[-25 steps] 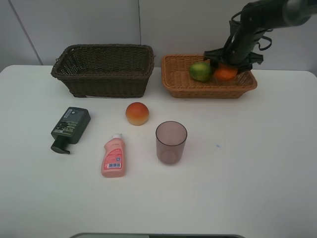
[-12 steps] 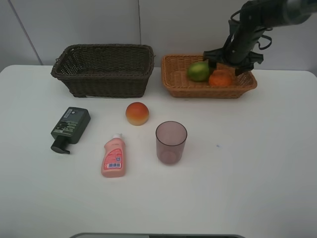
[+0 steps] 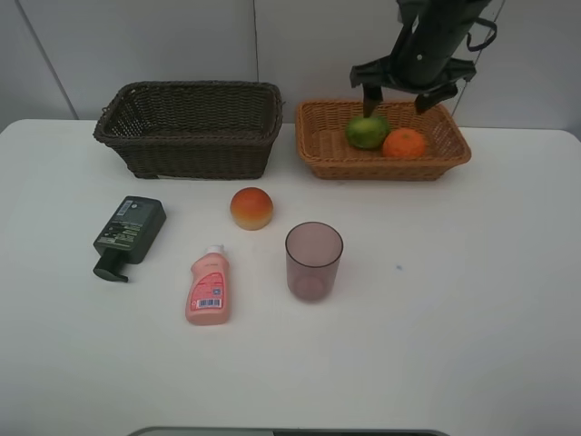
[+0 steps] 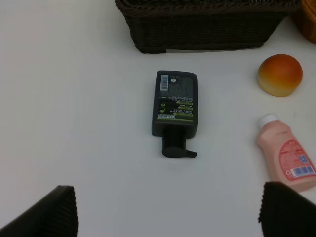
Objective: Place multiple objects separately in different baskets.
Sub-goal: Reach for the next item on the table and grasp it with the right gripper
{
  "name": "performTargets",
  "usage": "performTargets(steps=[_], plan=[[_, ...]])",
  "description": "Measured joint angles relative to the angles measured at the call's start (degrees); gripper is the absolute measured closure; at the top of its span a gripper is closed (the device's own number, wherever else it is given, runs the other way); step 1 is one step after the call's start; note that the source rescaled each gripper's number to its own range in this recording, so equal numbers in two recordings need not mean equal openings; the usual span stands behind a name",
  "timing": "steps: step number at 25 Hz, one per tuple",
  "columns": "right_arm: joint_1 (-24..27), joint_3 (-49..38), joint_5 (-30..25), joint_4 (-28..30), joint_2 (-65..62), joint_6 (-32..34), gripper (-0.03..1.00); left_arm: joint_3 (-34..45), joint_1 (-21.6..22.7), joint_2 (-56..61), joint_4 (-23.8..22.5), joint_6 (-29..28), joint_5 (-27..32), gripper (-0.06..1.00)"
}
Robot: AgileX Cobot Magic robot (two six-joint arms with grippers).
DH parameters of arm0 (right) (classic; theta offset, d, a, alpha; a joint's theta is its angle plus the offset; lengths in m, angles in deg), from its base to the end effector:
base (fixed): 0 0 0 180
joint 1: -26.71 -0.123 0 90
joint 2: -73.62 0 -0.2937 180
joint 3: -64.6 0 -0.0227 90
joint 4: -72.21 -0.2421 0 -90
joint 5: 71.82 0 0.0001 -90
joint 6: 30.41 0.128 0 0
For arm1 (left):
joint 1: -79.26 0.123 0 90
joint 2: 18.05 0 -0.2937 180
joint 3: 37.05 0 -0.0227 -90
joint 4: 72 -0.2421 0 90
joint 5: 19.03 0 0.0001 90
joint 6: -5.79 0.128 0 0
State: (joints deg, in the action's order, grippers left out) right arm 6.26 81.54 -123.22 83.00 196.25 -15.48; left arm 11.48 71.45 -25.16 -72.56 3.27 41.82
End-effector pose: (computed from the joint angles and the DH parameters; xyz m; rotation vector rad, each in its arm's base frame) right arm 0.4261 0.1389 0.2105 -0.2493 2.6986 -0.0545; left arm 0.0102 -0.0003 0.2576 0.0934 2.0325 -0.1017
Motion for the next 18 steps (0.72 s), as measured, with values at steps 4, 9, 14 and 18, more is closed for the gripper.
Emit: performTargets(steps=[4,9,14,18], plan=[[-4.9,0.0,-2.1,-3.3,-0.7,-0.5,0.13,0.0,0.0,0.0,0.0,0.0,0.0,0.10],[-11.9,0.0,-2.3,-4.1,-0.7,1.9,0.13,0.0,0.0,0.0,0.0,0.0,0.0,0.10],[-16.9,0.0,-1.2,-4.0,0.5,7.3,0.05,0.0,0.0,0.0,0.0,0.0,0.0,0.10],[-19.4,0.0,-0.3,-1.8,3.4,10.6,0.02,0.0,0.0,0.0,0.0,0.0,0.0,0.10]])
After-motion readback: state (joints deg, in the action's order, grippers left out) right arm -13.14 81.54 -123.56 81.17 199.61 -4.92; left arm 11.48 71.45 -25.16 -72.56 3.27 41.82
